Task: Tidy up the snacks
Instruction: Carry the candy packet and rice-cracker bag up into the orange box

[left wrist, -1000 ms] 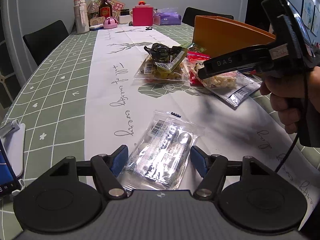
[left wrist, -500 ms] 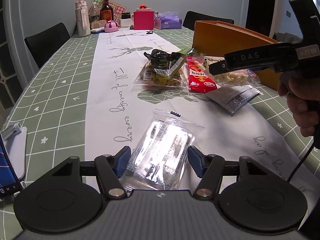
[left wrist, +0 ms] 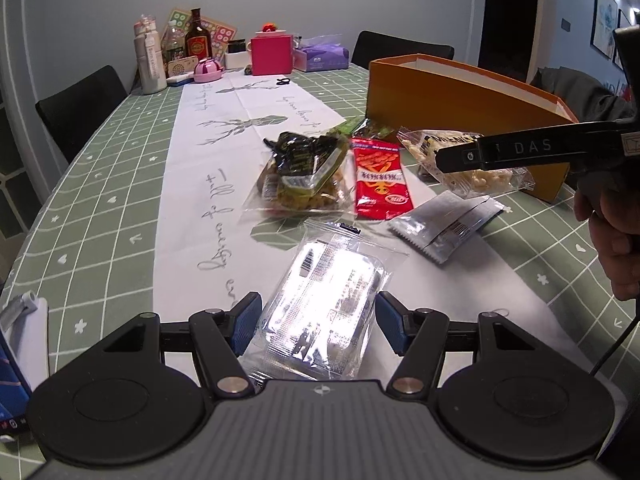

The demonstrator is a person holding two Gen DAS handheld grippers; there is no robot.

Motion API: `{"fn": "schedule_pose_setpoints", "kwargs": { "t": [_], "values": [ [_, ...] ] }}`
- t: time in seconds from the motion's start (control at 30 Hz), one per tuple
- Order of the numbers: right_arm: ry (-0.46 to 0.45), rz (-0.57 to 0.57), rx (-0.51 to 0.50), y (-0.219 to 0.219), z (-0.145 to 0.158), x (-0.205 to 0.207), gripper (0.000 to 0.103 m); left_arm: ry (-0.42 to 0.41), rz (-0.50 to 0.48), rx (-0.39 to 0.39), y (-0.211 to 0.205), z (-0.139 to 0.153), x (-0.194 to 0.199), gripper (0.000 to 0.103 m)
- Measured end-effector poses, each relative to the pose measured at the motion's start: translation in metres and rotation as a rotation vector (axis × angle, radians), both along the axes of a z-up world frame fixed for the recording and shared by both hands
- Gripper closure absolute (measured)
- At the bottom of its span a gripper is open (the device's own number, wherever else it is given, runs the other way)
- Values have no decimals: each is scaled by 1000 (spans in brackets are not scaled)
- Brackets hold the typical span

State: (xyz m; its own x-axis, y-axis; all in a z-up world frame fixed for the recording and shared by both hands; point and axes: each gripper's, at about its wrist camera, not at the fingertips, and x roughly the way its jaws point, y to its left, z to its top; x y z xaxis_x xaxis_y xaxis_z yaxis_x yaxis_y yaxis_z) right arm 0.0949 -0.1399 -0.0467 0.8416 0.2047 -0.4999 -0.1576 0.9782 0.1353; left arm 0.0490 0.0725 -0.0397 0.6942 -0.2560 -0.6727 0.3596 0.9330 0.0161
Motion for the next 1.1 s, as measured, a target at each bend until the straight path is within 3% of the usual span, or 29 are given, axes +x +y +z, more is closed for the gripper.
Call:
{"fn": "schedule_pose_setpoints", "kwargs": {
  "t": [0.47, 0.7, 1.1],
  "values": [
    [-107, -72, 58, -70, 35, -28, 26, -67, -157, 30, -82, 38, 31, 31],
    [-130, -147, 87, -112, 38, -36, 26, -104, -252, 55, -130, 51, 45, 31],
    [-172, -184, 121, -164, 61, -21, 26, -161, -358, 89, -188, 80, 90, 32]
  ]
}}
